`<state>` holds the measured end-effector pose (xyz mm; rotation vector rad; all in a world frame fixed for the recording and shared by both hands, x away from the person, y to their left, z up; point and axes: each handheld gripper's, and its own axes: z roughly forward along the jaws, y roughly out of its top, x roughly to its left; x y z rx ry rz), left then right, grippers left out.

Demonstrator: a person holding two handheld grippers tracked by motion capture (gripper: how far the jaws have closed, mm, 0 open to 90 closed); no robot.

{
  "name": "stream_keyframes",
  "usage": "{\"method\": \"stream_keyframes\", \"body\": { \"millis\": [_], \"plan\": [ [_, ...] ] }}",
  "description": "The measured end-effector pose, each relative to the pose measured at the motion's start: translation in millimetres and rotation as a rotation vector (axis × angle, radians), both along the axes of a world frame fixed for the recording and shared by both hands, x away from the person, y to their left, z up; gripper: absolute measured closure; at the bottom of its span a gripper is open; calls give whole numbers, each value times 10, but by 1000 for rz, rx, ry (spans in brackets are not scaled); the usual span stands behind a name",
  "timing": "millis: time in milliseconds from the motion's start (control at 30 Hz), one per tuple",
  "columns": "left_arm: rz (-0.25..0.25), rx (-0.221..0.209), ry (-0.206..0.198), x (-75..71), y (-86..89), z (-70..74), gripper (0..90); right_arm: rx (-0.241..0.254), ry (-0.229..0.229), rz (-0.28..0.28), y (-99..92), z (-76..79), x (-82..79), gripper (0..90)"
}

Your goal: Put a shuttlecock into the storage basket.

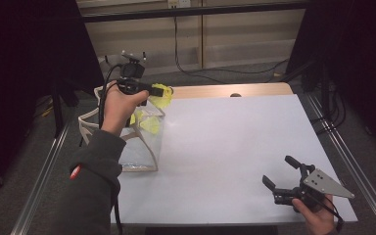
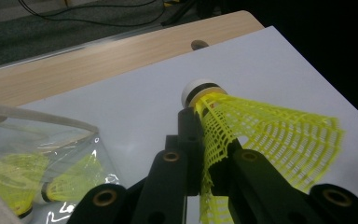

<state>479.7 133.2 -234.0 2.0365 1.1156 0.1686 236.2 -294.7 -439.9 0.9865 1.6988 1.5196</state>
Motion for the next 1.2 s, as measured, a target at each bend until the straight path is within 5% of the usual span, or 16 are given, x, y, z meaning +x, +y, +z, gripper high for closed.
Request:
{"method": "stream_keyframes", "body": {
  "millis": [1200],
  "plan": [
    [31,25,-2,-10,248,112,872,3,-1,-2,5,1,1,13]
  ]
}}
